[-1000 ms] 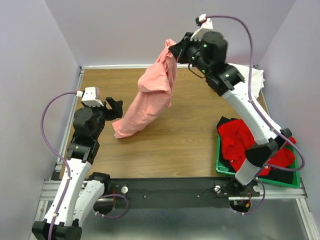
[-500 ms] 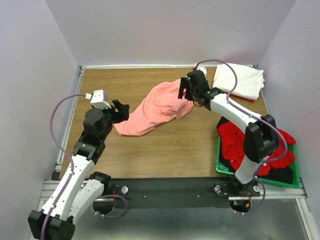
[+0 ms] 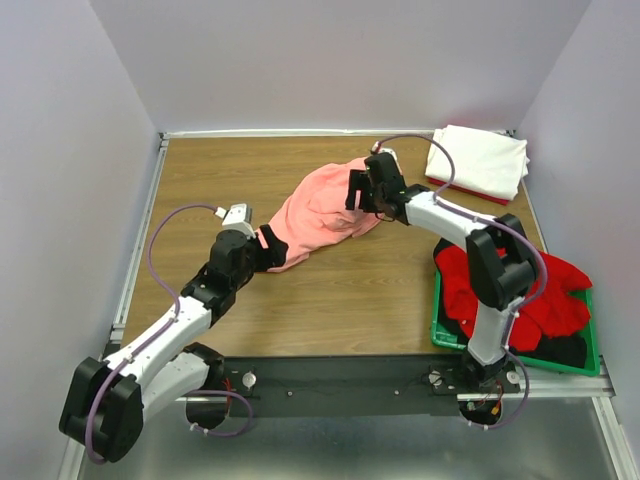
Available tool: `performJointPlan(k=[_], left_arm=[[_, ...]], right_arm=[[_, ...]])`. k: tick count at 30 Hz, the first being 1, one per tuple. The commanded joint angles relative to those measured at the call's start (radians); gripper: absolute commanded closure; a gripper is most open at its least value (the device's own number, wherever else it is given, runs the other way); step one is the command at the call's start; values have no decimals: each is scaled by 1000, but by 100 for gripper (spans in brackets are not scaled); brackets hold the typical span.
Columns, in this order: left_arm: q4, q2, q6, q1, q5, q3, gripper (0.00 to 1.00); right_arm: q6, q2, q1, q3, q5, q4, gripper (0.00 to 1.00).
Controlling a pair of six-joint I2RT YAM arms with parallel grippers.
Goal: Fold and stack the t-shirts
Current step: Flatten the tshirt out
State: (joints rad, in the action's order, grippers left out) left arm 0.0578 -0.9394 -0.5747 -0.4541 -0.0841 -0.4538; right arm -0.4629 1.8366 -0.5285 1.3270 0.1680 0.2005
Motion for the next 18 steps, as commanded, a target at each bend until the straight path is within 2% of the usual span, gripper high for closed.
performJointPlan(k=[1, 5, 14, 18], left_arm=[[109, 16, -22, -6, 21, 33, 20], [192, -19, -31, -5, 32, 86, 18], [326, -260, 1, 14, 61, 66, 16], [355, -305, 22, 77, 79, 52, 15]], right_arm=[[18, 133, -4, 57, -73, -35, 16], [-11, 161, -7, 49, -162, -35, 32], [-88, 109, -102, -46, -272, -35, 44], [-141, 76, -208, -97, -341, -44, 45]])
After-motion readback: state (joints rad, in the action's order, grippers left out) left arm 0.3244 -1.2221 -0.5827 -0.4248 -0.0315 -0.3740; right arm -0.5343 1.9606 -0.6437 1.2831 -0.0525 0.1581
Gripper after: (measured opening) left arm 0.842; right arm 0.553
